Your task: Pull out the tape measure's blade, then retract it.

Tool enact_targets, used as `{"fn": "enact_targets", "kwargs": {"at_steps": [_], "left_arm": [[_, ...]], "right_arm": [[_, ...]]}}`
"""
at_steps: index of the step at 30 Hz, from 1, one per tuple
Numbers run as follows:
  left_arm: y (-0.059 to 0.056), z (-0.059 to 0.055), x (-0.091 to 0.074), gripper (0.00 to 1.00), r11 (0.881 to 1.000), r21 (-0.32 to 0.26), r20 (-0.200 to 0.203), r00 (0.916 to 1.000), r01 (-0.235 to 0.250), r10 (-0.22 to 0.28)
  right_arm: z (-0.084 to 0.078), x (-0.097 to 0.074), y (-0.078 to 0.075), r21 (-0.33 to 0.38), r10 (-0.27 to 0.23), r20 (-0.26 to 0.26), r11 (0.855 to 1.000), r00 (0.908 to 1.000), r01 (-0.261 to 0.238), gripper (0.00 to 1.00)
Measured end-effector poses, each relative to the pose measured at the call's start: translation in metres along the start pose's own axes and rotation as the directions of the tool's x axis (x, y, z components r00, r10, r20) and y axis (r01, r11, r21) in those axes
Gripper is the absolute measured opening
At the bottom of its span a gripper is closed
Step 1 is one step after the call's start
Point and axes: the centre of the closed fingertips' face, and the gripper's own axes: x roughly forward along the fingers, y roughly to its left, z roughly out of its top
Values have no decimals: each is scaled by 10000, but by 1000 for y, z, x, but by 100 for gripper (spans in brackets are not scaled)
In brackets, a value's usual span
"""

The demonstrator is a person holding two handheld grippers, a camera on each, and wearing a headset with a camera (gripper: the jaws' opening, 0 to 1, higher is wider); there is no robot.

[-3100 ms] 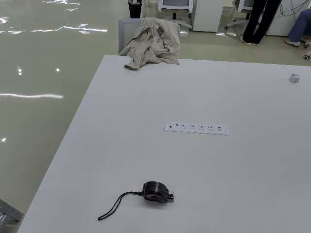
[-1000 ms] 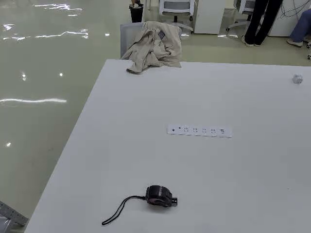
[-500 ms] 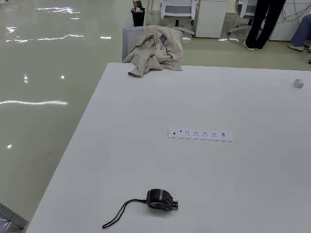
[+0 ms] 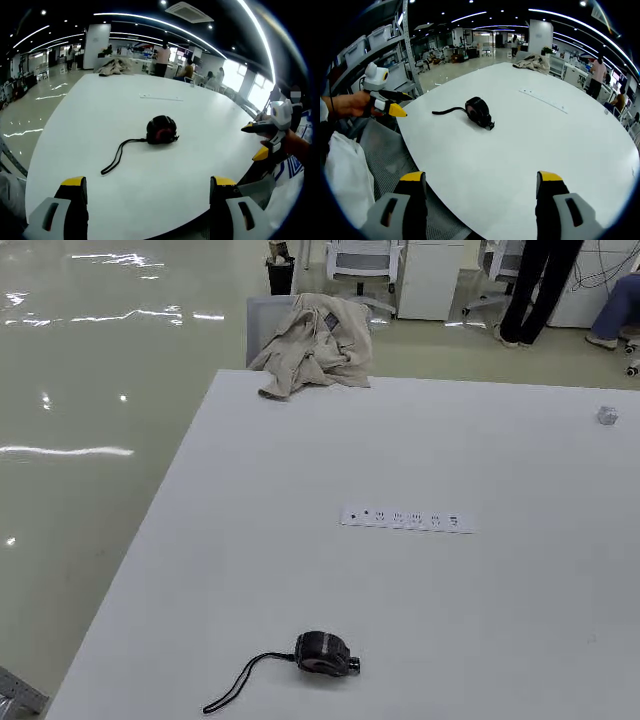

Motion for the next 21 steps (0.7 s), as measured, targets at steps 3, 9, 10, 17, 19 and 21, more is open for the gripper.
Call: {"fn": "enact_targets", "kwargs": {"at_steps": [3, 9, 10, 17, 19, 21], "left_arm": [[2, 3, 3, 100, 10000, 88, 19, 10000, 2, -2], [3, 9, 7, 100, 9997, 246, 32, 10000, 34, -35], [3, 10, 8, 100, 9995, 299, 11, 10000, 56, -57], [3, 17, 16, 100, 9971, 640, -26, 9992, 404, -403], [2, 18, 18, 100, 9954, 779, -45, 9985, 552, -550], [1, 21, 20, 100, 9942, 859, -22, 9979, 648, -649]], "right_arm": [[2, 5, 2, -144, 122, -64, 9998, 9999, -123, 94], [6, 13, 5, -298, 262, -102, 9992, 9996, -265, 94], [7, 15, 5, -302, 297, -102, 9991, 9995, -300, 94], [9, 23, 8, -559, 465, -189, 9973, 9987, -475, 94], [10, 24, 9, -622, 505, -201, 9967, 9985, -517, 94], [12, 25, 9, -707, 545, -227, 9959, 9983, -560, 94]]}}
